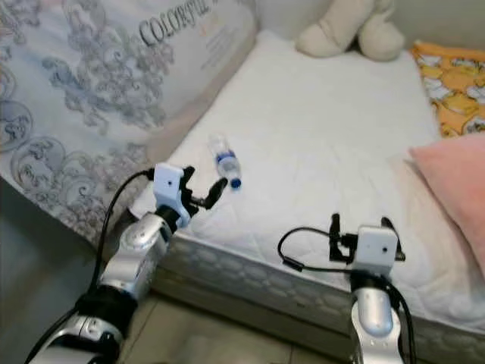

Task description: Clean up the room

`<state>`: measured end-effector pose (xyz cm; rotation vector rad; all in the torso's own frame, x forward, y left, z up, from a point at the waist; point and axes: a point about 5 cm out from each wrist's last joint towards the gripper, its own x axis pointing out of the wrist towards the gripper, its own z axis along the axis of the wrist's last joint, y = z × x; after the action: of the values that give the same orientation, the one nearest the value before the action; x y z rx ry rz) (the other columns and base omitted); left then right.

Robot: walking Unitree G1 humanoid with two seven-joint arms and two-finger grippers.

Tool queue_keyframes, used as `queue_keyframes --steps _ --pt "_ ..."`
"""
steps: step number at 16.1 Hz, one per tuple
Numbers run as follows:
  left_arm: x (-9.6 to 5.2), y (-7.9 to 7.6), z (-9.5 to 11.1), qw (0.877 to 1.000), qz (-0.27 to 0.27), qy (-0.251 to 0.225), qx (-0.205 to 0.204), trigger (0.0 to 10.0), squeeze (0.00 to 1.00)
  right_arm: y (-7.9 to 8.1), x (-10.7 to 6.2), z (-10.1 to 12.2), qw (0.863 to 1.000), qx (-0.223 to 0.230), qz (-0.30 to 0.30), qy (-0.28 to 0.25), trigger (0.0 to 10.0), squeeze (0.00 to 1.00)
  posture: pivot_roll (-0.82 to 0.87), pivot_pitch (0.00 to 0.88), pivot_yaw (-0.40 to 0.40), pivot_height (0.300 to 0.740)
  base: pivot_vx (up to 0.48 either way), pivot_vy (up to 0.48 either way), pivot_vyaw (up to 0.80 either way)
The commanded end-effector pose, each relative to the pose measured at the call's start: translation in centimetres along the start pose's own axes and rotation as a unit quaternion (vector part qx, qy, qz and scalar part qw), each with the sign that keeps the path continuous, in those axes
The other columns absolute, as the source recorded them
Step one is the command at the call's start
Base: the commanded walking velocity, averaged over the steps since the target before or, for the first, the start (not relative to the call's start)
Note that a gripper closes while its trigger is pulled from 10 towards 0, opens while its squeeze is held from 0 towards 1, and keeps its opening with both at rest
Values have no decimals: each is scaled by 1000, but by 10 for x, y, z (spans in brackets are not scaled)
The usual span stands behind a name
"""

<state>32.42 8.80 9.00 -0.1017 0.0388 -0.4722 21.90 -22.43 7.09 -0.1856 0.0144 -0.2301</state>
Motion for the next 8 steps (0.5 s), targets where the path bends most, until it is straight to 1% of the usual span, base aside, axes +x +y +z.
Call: queue_keyframes --steps 1,2,3,4,5,6,8 --pt "1 5 5 1000 4 -6 14 10000 0 4 2 1 1000 1 7 -1 10000 0 -42 0 20 740 0 0 0" --pt "2 5 6 1000 4 -6 16 10000 0 4 2 1 1000 0 7 -1 10000 0 -42 0 20 740 0 0 0" --pt "2 6 7 1000 7 -8 26 10000 0 4 2 1 1000 0 10 -1 10000 0 -42 0 20 740 0 0 -800" --pt "3 6 9 999 12 -13 29 10000 0 4 1 0 1000 -2 13 -1 10000 0 -43 0 19 740 0 0 -425" --pt "3 7 10 999 14 -18 23 10000 0 5 1 0 1000 -3 14 0 10000 0 -43 0 19 740 0 0 0" --pt "3 9 11 999 21 -21 15 10000 0 6 1 0 1000 -2 16 0 10000 0 -43 0 19 740 458 0 0" --pt "3 9 12 999 23 -21 15 10000 0 7 1 0 1000 -1 16 1 10000 0 -43 4 18 740 465 0 0"
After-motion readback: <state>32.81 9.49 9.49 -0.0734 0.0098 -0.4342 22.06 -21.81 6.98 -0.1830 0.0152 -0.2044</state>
